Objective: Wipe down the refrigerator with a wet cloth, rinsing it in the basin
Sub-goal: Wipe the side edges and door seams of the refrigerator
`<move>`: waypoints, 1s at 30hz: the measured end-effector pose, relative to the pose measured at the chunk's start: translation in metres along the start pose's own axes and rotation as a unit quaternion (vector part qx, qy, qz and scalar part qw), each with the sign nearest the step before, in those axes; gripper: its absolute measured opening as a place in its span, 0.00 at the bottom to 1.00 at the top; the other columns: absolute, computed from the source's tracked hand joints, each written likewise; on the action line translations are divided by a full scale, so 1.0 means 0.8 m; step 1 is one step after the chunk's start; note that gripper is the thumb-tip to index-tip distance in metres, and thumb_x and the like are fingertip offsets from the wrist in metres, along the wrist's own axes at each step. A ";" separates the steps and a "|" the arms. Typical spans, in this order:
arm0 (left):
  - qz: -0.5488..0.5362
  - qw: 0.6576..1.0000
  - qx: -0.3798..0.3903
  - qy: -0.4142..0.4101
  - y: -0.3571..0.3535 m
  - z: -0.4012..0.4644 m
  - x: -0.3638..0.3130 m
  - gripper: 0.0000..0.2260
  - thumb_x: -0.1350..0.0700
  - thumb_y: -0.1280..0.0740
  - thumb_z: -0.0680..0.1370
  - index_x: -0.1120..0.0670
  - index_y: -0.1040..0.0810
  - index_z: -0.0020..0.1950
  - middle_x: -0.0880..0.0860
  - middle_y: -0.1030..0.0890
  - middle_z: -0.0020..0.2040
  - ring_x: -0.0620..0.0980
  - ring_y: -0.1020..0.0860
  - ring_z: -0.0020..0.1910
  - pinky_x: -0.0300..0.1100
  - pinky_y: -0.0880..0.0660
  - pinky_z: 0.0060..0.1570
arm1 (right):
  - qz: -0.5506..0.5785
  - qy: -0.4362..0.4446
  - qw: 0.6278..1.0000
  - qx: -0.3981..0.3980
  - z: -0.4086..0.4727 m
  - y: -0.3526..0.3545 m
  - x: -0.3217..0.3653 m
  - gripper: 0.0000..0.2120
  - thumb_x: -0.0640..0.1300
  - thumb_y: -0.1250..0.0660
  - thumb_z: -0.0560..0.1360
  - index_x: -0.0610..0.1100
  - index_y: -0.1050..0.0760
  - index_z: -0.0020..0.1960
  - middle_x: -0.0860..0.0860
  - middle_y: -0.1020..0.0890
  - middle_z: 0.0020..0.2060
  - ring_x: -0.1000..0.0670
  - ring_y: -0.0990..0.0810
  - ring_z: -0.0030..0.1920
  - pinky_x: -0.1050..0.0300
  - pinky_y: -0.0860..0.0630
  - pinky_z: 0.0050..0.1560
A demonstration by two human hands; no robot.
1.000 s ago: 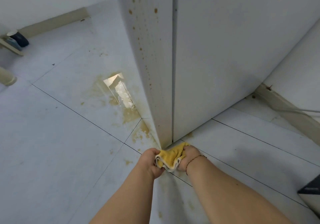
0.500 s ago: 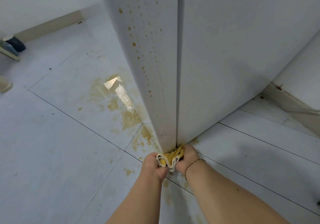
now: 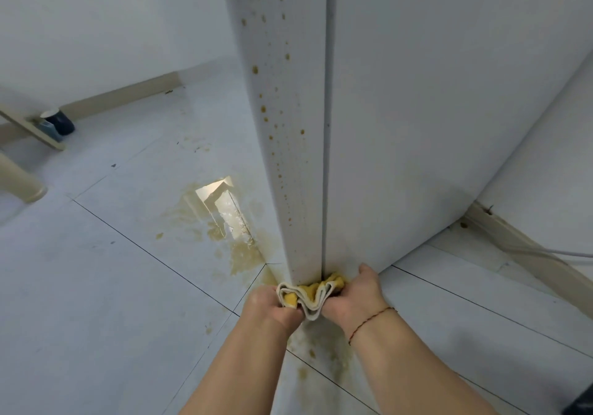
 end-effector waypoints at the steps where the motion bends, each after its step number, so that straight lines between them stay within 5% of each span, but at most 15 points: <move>1: -0.001 1.000 0.008 0.001 -0.007 -0.019 -0.002 0.22 0.68 0.52 0.76 0.68 0.25 0.63 0.67 0.23 0.61 0.65 0.24 0.61 0.57 0.29 0.64 | 0.002 0.000 1.000 0.009 -0.018 -0.009 0.002 0.29 0.61 0.44 0.77 0.39 0.30 0.66 0.35 0.26 0.62 0.34 0.27 0.61 0.31 0.36 0.65; 5: -0.006 0.999 0.031 -0.025 -0.041 -0.109 -0.010 0.16 0.67 0.52 0.79 0.72 0.26 0.53 0.69 0.23 0.52 0.66 0.24 0.51 0.59 0.28 0.59 | 0.012 0.002 0.999 0.048 -0.085 -0.041 0.007 0.32 0.61 0.44 0.76 0.38 0.33 0.69 0.37 0.31 0.70 0.35 0.30 0.67 0.31 0.38 0.67; 9: -0.022 0.996 0.070 -0.055 -0.072 -0.193 -0.022 0.14 0.69 0.50 0.78 0.71 0.27 0.52 0.68 0.24 0.49 0.67 0.25 0.46 0.58 0.27 0.52 | 0.016 0.015 0.994 0.105 -0.161 -0.076 0.011 0.33 0.61 0.44 0.77 0.38 0.36 0.71 0.32 0.32 0.68 0.31 0.31 0.65 0.29 0.39 0.67; 15: -0.030 0.986 0.128 -0.106 -0.099 -0.278 -0.043 0.22 0.72 0.47 0.71 0.69 0.27 0.63 0.68 0.25 0.61 0.67 0.25 0.59 0.58 0.28 0.63 | 0.024 0.053 0.981 0.184 -0.264 -0.120 0.009 0.30 0.60 0.43 0.78 0.34 0.31 0.64 0.32 0.26 0.60 0.31 0.26 0.60 0.30 0.36 0.65; 19: -0.010 0.975 0.167 -0.147 -0.122 -0.338 -0.049 0.20 0.73 0.47 0.72 0.72 0.28 0.61 0.69 0.25 0.59 0.67 0.24 0.58 0.57 0.27 0.62 | 0.021 0.086 0.966 0.241 -0.322 -0.148 0.007 0.32 0.59 0.45 0.79 0.36 0.38 0.73 0.32 0.29 0.66 0.32 0.29 0.66 0.32 0.32 0.62; 26: 0.029 0.960 0.224 -0.163 -0.158 -0.409 -0.049 0.16 0.72 0.47 0.72 0.73 0.27 0.57 0.72 0.24 0.54 0.70 0.24 0.55 0.62 0.27 0.60 | -0.005 0.098 0.953 0.285 -0.390 -0.184 0.008 0.28 0.59 0.44 0.79 0.34 0.30 0.62 0.30 0.25 0.56 0.30 0.24 0.54 0.35 0.25 0.44; 30: 0.049 0.951 0.251 -0.174 -0.171 -0.433 -0.063 0.24 0.73 0.44 0.69 0.68 0.26 0.64 0.69 0.23 0.59 0.68 0.23 0.58 0.60 0.27 0.63 | -0.013 0.107 0.941 0.321 -0.424 -0.203 0.012 0.28 0.58 0.44 0.79 0.33 0.30 0.62 0.30 0.25 0.54 0.30 0.23 0.52 0.35 0.25 0.44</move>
Point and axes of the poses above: each hand's wrist, its own z-axis towards the middle knuckle, its own y-axis out of the back of the hand, x = y × z, the point moved 5 cm from there along z, towards the middle knuckle
